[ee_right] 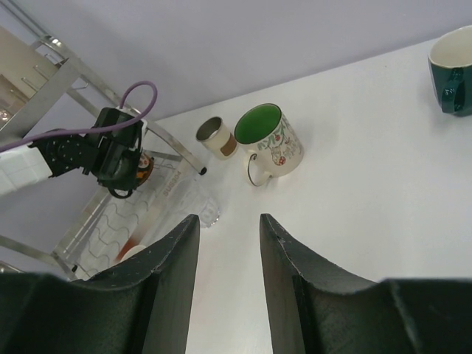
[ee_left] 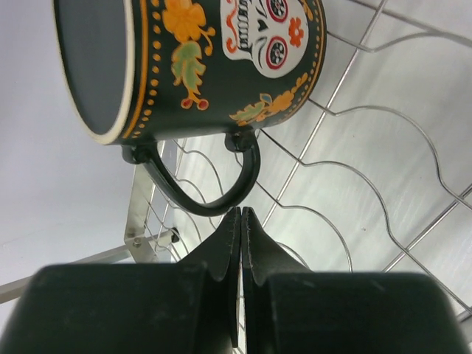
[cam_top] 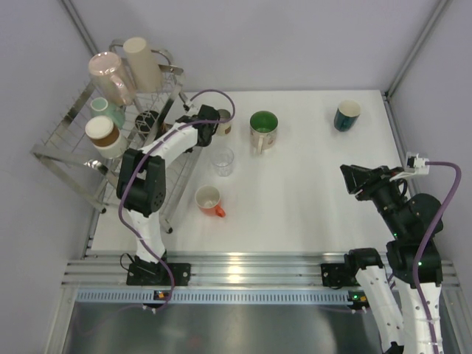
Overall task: Load the cups into the dish rack
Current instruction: Place the cup upside down on the dish rack
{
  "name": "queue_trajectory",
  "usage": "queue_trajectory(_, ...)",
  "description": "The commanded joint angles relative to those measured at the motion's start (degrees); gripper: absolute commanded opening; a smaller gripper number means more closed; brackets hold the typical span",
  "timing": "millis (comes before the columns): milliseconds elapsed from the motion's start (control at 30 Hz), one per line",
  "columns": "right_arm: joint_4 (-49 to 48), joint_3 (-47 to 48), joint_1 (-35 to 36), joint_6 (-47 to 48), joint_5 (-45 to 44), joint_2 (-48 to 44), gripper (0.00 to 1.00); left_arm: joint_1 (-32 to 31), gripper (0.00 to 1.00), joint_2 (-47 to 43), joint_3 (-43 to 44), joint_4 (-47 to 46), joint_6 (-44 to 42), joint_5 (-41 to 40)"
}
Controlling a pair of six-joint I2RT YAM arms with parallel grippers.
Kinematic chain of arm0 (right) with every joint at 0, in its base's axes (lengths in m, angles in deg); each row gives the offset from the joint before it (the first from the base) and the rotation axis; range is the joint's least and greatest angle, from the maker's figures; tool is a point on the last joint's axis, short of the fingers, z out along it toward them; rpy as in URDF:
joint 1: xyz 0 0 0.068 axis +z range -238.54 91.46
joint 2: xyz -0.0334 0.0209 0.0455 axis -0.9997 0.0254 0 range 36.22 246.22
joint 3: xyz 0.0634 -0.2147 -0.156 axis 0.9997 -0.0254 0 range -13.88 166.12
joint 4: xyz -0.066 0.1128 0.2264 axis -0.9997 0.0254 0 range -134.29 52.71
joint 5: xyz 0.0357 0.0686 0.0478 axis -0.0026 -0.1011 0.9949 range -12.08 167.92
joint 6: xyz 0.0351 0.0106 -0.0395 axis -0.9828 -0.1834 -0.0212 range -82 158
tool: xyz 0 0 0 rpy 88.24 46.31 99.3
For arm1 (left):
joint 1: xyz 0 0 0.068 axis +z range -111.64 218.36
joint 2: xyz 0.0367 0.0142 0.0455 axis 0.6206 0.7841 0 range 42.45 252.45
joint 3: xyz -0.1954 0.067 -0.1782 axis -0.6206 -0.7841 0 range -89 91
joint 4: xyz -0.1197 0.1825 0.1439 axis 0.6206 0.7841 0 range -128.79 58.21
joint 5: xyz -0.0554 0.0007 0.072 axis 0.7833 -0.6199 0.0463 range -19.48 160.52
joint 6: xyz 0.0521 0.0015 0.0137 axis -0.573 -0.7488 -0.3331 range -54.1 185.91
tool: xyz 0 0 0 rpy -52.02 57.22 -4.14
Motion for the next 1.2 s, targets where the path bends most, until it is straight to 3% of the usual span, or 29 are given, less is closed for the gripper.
queue_trajectory(0, -1.7, 0.9, 1.2, -0.3, 1.0, -0.4, 0.39, 1.2, 0.0, -2.9, -0.7, 1.8, 1.5, 1.3)
queue_trajectory(267, -1.1, 1.2, 1.1, -0.3, 1.0, -0.6, 0.4, 0.5, 0.0, -4.2, -0.7, 1.8, 2.0, 6.5)
queue_trajectory(967, 1.3, 2.4, 1.1, 0.1, 1.2, -2.0, 0.4, -4.5, 0.0, -6.5, -2.8, 2.2, 6.9, 10.3)
queue_trajectory(1167, 0.7, 0.7, 1.2, -0.1, 1.4, -0.1, 0.4, -8.2, 0.0, -8.2, 0.9, 1.7, 8.3, 21.6)
